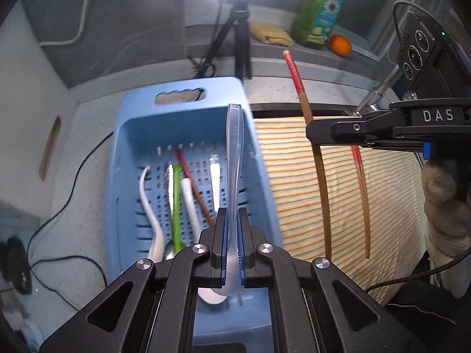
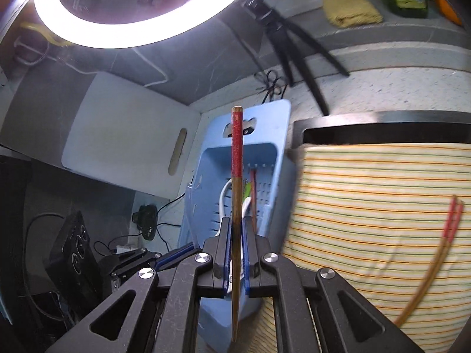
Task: Organize utensils
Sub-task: 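Lower the clear spoon and chopstick into the basket and open both grippers, then move both grippers back over the mat to the remaining two chopsticks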
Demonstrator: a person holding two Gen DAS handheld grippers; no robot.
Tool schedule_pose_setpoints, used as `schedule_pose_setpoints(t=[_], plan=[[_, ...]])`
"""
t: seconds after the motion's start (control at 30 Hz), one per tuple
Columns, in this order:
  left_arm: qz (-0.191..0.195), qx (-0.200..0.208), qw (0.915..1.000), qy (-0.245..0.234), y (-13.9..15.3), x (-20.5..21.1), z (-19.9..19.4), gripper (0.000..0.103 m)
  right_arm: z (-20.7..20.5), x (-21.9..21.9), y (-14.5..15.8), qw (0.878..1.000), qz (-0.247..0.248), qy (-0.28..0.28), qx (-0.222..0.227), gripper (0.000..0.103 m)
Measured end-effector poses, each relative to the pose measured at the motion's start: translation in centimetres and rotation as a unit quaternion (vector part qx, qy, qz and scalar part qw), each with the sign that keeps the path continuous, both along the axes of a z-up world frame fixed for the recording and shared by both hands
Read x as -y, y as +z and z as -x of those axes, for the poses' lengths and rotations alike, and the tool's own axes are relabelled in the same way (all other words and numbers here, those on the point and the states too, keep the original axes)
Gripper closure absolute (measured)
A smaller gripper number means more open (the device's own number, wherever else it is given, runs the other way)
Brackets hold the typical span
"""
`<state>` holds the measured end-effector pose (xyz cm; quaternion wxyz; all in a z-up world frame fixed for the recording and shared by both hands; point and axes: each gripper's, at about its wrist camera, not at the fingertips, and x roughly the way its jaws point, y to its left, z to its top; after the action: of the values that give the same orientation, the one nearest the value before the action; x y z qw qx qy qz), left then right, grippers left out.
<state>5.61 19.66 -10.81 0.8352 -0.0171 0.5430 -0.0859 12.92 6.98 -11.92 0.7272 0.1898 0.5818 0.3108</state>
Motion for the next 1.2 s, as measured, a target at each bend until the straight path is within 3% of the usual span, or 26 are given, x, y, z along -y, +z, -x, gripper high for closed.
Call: schedule_pose_setpoints(t=[0.3, 0.7, 0.97, 1.07, 1.2], plan=[[0.008, -0.021, 0.9992, 0.034, -2.1, -2.9, 0.2, 0.098, -0.5, -5.3, -2.6, 0.999, 0.034, 0.032, -0.011, 0.097], [0.007, -0.057, 0.9973, 0.047, -5.1, -4.1, -0.8, 0.098, -0.4, -7.8, -6.1, 0.995, 0.091, 0.039, -0.023, 0.097], [0.005, -0.063, 0.9963, 0.059, -5.6, -4.8, -0.7, 0.097, -0.1, -8.3, -6.2, 0.993, 0.108, 0.050, -0.011, 0.094], [0.005, -0.061, 0.9961, 0.063, -5.4, -4.8, -0.5, 0.092, 0.1, -8.3, -5.8, 0.993, 0.107, 0.054, -0.008, 0.094], [0.004, -0.054, 0.9963, 0.067, -4.8, -4.7, -0.3, 0.092, 0.2, -7.7, -4.9, 0.994, 0.094, 0.055, -0.005, 0.094]])
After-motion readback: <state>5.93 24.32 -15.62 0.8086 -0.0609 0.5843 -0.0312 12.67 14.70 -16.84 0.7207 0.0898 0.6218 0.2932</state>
